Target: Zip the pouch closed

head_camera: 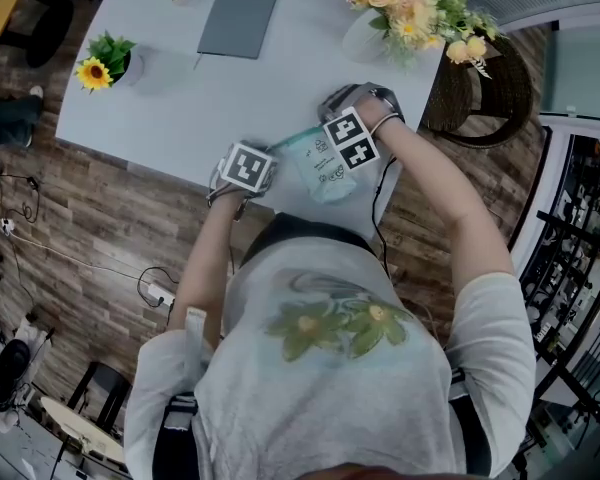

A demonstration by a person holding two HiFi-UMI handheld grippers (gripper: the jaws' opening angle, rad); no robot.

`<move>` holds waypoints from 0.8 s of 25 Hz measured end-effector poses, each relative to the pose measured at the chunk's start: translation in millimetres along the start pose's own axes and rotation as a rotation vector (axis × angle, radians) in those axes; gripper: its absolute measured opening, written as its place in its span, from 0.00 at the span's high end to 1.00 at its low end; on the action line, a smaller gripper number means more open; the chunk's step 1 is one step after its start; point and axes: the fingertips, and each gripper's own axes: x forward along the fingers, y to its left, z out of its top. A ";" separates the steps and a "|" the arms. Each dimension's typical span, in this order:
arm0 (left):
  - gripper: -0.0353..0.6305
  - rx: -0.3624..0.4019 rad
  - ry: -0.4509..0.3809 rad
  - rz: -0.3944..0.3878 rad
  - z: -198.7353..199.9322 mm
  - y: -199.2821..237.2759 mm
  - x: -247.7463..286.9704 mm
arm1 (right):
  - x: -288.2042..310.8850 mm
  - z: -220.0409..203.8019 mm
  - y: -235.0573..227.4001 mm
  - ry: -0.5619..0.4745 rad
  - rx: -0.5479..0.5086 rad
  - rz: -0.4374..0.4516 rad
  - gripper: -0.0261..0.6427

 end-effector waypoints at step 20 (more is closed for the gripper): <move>0.91 0.000 -0.001 -0.006 0.2 -0.8 1.0 | 2.9 -4.7 1.0 0.017 -0.024 0.008 0.94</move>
